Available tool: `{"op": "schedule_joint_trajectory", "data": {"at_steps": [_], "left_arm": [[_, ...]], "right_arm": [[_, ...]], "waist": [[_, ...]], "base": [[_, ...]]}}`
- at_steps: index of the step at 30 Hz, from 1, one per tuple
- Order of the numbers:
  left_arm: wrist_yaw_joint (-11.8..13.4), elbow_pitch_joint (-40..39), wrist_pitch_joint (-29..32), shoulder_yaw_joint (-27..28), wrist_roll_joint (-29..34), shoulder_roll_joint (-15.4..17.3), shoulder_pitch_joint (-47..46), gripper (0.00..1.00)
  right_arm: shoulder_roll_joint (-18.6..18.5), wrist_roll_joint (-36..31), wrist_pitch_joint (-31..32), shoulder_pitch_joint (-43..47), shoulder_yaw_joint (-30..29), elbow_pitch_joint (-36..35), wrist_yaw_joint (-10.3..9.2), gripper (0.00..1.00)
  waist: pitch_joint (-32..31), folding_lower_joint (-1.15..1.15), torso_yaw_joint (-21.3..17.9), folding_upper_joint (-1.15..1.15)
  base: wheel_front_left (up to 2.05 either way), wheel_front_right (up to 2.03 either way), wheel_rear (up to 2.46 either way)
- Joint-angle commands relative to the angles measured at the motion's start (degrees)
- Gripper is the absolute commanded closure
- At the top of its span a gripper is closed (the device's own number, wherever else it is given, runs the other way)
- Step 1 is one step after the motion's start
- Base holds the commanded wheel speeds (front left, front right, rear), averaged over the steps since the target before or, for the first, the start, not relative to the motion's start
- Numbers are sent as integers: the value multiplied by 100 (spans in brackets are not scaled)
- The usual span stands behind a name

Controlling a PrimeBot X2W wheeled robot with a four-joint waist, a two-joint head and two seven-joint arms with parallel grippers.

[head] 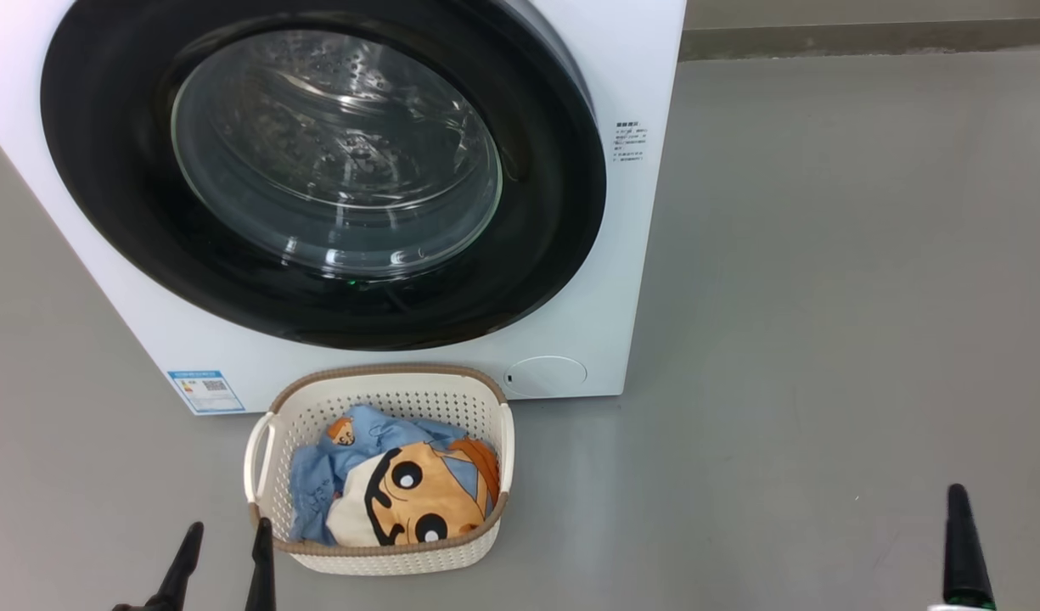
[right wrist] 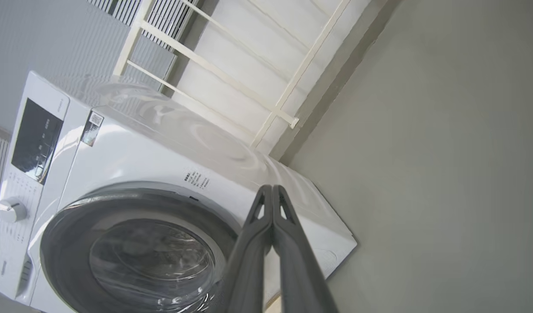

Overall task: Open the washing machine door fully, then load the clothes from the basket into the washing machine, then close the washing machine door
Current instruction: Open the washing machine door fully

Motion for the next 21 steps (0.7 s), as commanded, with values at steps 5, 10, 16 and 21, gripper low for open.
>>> {"op": "schedule_joint_trajectory", "data": {"at_steps": [5, 10, 16, 21], "left_arm": [[-5, -139, -38, 151, -104, 64, -110, 0], [-23, -137, -38, 63, -128, 64, -130, 0], [-10, -218, -38, 3, -290, 64, -250, 0], [15, -298, -38, -100, -356, 64, -377, 0]], "right_arm": [[-315, 2171, -30, -412, -21, 88, 9, 100], [-660, 3435, 368, -473, -576, 266, 9, 100], [-978, 4115, 1135, -726, -1491, 604, 9, 100], [-1218, 4207, 1768, -1228, -2021, 898, 9, 100]], "waist": [[36, 0, 35, 0], [111, 0, 83, 0], [371, 0, 147, 0], [679, 0, 205, 0]], "base": [[0, 0, 0], [0, 0, 0], [0, 0, 0], [0, 0, 0]]}}
